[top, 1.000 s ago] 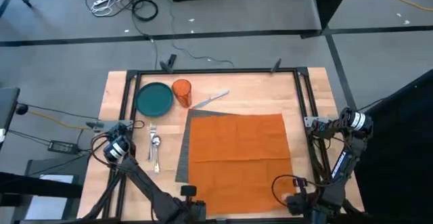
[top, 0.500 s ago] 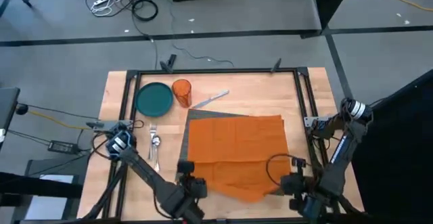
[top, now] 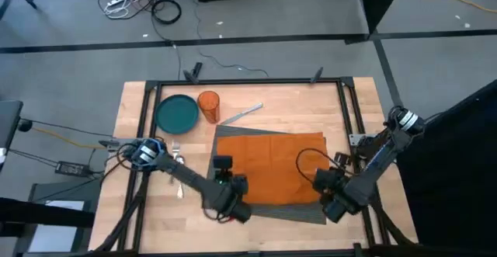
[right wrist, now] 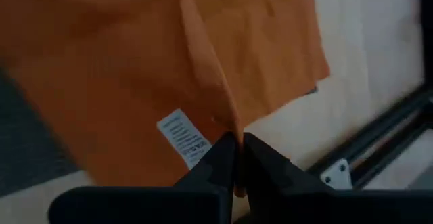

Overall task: Set table place
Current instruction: Fold the orange table napkin on the black placemat

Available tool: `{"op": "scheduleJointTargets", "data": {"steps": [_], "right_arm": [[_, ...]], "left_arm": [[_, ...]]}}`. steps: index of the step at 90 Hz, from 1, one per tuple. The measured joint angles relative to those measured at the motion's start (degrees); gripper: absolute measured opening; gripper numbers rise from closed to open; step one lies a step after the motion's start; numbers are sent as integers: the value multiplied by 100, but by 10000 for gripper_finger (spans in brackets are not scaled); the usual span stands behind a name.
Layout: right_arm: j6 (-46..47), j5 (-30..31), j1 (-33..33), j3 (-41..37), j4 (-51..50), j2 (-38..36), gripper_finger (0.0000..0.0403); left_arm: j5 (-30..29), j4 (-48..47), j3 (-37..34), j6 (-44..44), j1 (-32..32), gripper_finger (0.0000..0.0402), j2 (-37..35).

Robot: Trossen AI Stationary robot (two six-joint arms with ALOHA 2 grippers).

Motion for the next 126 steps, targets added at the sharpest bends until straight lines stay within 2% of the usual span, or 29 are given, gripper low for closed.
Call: {"op": "scheduleJointTargets", "data": {"steps": [30,53,63,84,99,126], "right_arm": [[-501,343,-829,-944,233,-566,0],[-1168,470,-1534,-1844,1032,-1175,0],[-1519,713,-1842,-2165,1395,-1352,0],[-2384,1101,-2506,-2409,1778,-1462,0],[-2650,1128,-2854,-2414,2131,-1462,0],[-3105,1112,-3610,-2414,2461,-1460,0]], "left_arm": [[-362,50,-575,527,865,0,0],[-523,601,-942,667,1322,0,0],[-534,814,-978,673,1433,0,0],[-555,824,-979,-61,1541,0,0],[-591,611,-993,-708,1581,0,0],[-636,732,-1582,-918,1754,0,-5]]}}
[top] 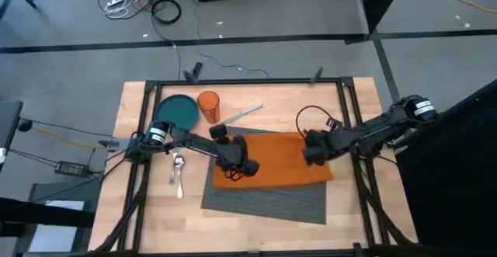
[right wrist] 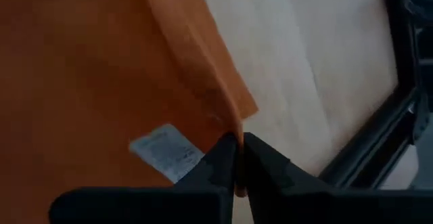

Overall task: Set table place
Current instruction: Fold the orange table napkin on the black placemat

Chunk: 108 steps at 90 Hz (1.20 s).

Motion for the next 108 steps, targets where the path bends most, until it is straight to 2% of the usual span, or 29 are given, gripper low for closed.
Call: {"op": "scheduleJointTargets", "data": {"steps": [16,29,58,69,81,94,108], "right_arm": [[-305,-7,-261,0,114,2,0],[-484,-7,-431,0,249,2,0],[-718,-93,-630,0,456,4,8],[-757,-295,-630,1,442,4,44],[-765,-521,-628,242,57,-137,103],[-1036,-1153,-578,490,60,-747,163],[-1047,-1417,-567,497,292,-1485,205]], "left_arm": [[-103,204,-97,38,43,0,0],[-409,200,-97,98,63,0,0],[-572,244,-97,374,86,3,0],[-543,227,-88,556,86,29,0],[-276,-121,199,737,40,80,2],[-222,-201,460,853,-185,135,-296],[-203,-253,309,784,-182,177,-901]]}}
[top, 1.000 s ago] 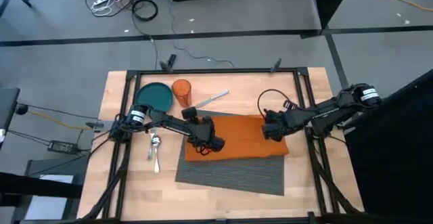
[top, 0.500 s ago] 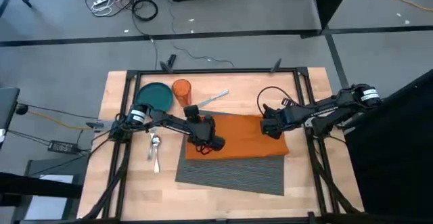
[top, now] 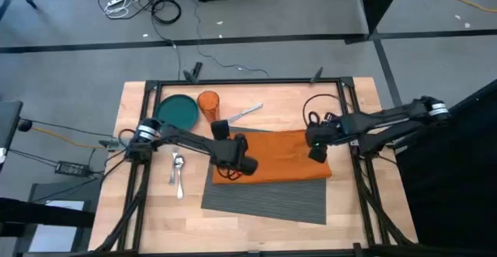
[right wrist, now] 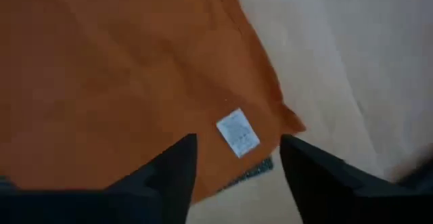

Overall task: Set table place
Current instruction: Fold the orange table napkin on the black placemat

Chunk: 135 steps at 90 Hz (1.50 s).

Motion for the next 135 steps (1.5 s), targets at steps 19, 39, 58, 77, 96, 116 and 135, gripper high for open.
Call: {"op": "scheduleJointTargets", "data": {"steps": [19,39,58,77,96,116,135], "right_arm": [[-474,-608,571,-1100,2578,-696,226],[-710,-639,947,-2792,5955,-411,210],[-476,-693,1134,-3252,6264,50,185],[-99,-664,1463,-3256,5991,284,163],[425,-601,1678,-3217,5442,320,149],[114,-849,1719,-2634,5144,-2,144],[-598,453,1599,-2478,5566,80,144]], "left_arm": [[979,2608,-1391,616,-431,194,-1236],[2134,6806,-3774,930,-666,187,-1834],[2136,7781,-4774,614,-577,186,-1735],[2036,7702,-5060,199,-573,186,-1757],[1973,7630,-5143,-10,-570,186,-1780],[1762,7373,-4742,269,-568,186,-2266],[1039,7751,-4511,1364,-164,186,-2354]]}}
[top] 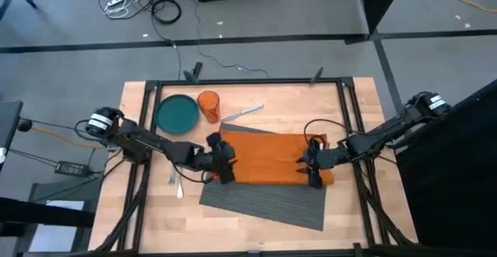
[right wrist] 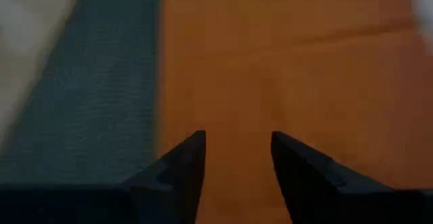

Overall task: Set table place
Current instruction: Fold the orange table napkin on the black placemat

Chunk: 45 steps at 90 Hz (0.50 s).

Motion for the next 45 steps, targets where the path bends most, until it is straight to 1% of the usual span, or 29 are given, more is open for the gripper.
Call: {"op": "scheduleJointTargets", "data": {"steps": [7,10,14,23,34,45], "right_arm": [[-38,613,-196,-36,3,187,144],[3,712,-299,-55,0,295,144],[110,698,-423,-90,-15,411,144],[335,258,-599,-101,-1,690,144],[524,-409,-635,-103,18,954,144],[687,-629,-596,-92,-95,1082,144]], "left_arm": [[-11,45,5,129,343,186,179],[-11,-2,6,151,481,186,277],[-13,-34,-4,156,657,186,436],[11,-85,-4,154,930,186,662],[55,-274,-2,144,1140,186,876],[-275,-444,13,-119,1308,186,911]]}}
